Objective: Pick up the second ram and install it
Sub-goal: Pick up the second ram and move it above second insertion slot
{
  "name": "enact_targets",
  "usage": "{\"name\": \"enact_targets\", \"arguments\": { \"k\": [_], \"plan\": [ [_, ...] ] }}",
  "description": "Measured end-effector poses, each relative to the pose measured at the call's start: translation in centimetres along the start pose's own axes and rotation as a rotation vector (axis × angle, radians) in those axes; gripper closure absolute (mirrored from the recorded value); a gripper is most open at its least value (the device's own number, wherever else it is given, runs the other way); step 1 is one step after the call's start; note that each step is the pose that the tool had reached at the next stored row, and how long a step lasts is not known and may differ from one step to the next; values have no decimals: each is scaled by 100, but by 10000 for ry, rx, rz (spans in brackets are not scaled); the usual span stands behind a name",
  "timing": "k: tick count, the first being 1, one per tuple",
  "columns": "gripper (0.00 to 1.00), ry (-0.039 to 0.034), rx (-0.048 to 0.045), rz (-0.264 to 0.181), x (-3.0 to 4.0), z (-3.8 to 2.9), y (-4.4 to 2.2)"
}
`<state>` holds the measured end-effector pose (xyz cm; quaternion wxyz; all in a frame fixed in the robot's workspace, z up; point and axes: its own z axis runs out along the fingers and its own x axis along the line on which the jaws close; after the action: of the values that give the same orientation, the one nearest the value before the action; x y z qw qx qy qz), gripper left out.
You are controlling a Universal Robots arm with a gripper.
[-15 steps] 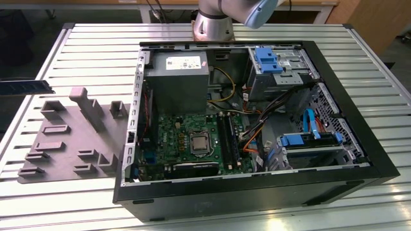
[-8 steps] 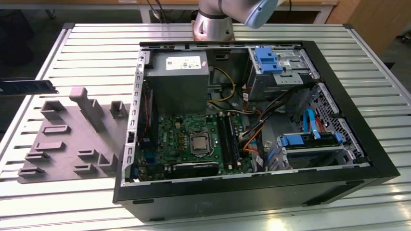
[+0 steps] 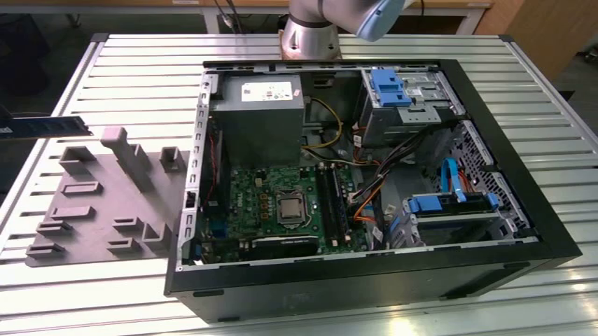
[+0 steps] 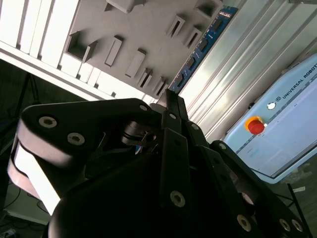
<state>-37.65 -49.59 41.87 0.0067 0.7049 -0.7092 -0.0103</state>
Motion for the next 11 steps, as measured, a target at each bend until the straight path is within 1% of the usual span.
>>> {"name": "enact_targets", "arguments": {
  "k": [11],
  "plan": [
    [89, -1, 1, 0, -1, -2, -107]
  ]
}}
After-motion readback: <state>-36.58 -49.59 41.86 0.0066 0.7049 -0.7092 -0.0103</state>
